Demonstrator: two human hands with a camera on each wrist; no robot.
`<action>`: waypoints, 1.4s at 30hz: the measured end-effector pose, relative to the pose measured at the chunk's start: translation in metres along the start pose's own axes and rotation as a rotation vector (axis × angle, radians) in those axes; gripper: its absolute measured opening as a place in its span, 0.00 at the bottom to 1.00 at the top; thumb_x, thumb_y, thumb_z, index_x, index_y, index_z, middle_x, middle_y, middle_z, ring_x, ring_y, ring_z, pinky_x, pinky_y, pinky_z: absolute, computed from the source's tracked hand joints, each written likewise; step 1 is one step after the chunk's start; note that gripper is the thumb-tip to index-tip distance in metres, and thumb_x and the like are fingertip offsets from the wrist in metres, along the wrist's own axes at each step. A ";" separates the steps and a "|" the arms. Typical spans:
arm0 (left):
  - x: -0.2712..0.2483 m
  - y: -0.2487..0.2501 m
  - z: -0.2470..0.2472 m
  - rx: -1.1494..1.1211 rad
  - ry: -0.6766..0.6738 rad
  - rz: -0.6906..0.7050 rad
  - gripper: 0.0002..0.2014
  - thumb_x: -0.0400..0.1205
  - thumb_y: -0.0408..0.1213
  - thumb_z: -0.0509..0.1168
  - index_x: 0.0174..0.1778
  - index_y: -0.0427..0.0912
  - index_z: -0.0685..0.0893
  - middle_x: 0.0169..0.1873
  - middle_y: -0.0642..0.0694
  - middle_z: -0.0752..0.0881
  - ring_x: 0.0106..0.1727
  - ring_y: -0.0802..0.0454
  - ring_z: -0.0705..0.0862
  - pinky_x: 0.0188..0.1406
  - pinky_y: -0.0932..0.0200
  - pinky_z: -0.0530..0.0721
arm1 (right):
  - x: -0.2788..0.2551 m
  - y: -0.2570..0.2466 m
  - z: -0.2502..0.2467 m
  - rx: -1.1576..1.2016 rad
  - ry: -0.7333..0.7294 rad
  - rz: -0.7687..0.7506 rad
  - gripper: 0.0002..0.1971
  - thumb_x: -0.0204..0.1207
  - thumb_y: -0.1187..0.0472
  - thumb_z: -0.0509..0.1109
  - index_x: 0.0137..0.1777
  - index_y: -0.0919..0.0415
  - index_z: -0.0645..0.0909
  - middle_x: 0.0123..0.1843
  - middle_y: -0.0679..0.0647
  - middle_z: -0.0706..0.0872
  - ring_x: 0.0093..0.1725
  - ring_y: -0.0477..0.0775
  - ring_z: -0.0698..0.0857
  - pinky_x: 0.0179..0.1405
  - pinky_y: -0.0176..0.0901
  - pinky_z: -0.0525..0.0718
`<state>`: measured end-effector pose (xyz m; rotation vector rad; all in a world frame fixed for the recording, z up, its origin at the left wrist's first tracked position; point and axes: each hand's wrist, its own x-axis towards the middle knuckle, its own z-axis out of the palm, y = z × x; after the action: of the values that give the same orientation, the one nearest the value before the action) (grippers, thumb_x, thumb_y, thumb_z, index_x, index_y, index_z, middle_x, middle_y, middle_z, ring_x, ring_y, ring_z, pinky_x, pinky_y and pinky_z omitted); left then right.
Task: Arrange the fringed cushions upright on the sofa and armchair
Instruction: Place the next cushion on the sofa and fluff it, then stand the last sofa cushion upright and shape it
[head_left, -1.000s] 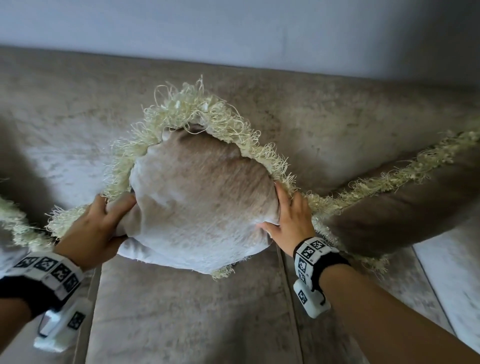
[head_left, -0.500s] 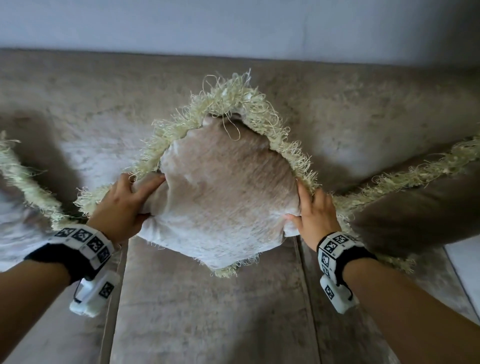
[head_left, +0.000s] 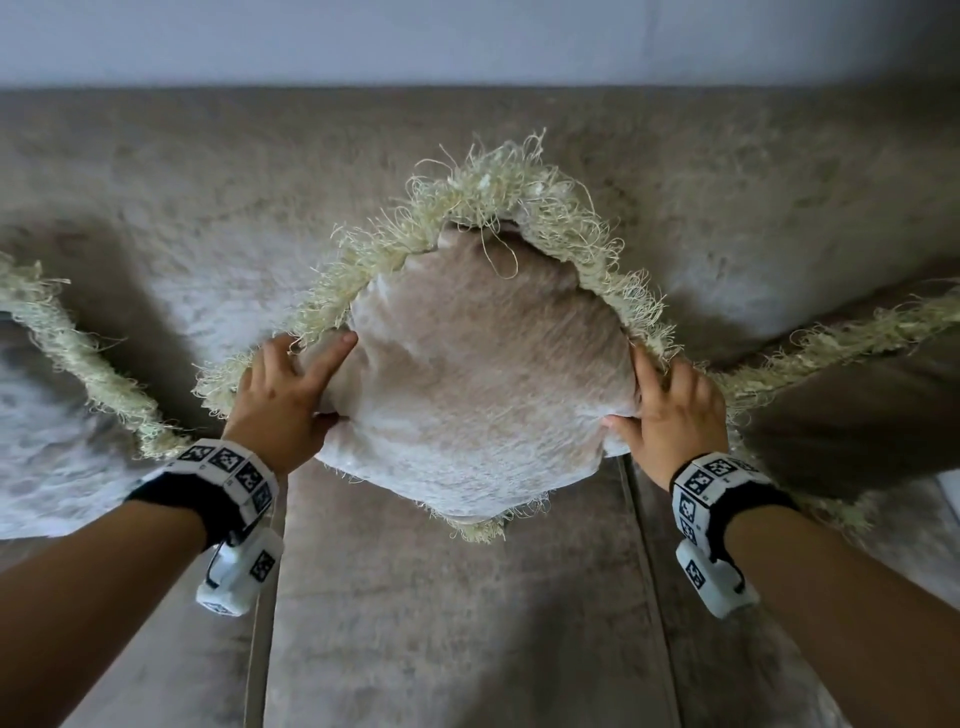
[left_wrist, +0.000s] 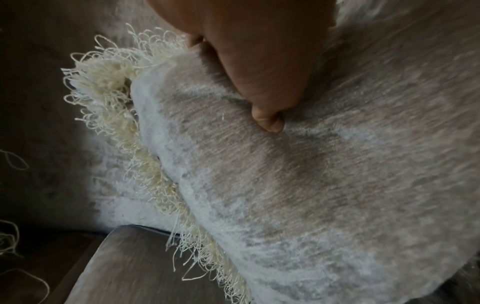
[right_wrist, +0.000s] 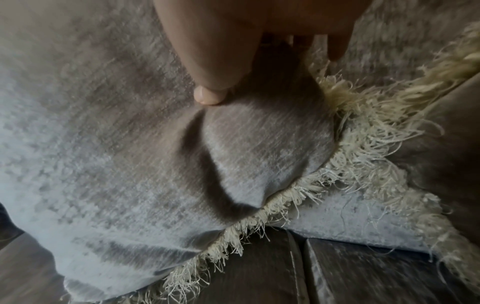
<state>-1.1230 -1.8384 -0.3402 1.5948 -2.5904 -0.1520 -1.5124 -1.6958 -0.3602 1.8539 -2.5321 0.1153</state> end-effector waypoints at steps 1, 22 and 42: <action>-0.003 -0.001 -0.001 0.006 0.001 -0.006 0.54 0.60 0.44 0.84 0.79 0.60 0.61 0.64 0.27 0.68 0.62 0.25 0.73 0.56 0.25 0.78 | -0.003 0.000 -0.006 -0.024 -0.024 0.019 0.52 0.63 0.41 0.80 0.82 0.47 0.54 0.62 0.70 0.74 0.59 0.74 0.75 0.62 0.70 0.74; -0.166 -0.030 -0.218 -0.157 -0.106 -0.232 0.20 0.85 0.49 0.56 0.73 0.53 0.75 0.69 0.42 0.78 0.72 0.37 0.68 0.71 0.38 0.69 | -0.095 -0.114 -0.245 0.289 -0.344 -0.086 0.22 0.81 0.53 0.65 0.75 0.51 0.73 0.74 0.52 0.79 0.67 0.56 0.82 0.65 0.58 0.82; -0.376 -0.222 -0.324 -0.170 -0.023 -0.519 0.25 0.83 0.51 0.57 0.78 0.55 0.66 0.72 0.37 0.72 0.71 0.36 0.73 0.72 0.39 0.72 | -0.168 -0.317 -0.298 0.334 -0.360 -0.311 0.20 0.79 0.61 0.70 0.71 0.56 0.77 0.59 0.55 0.84 0.52 0.52 0.82 0.56 0.44 0.80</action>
<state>-0.7147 -1.6136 -0.0604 2.1598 -2.0491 -0.4147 -1.1724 -1.6127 -0.0517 2.5870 -2.5131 0.2343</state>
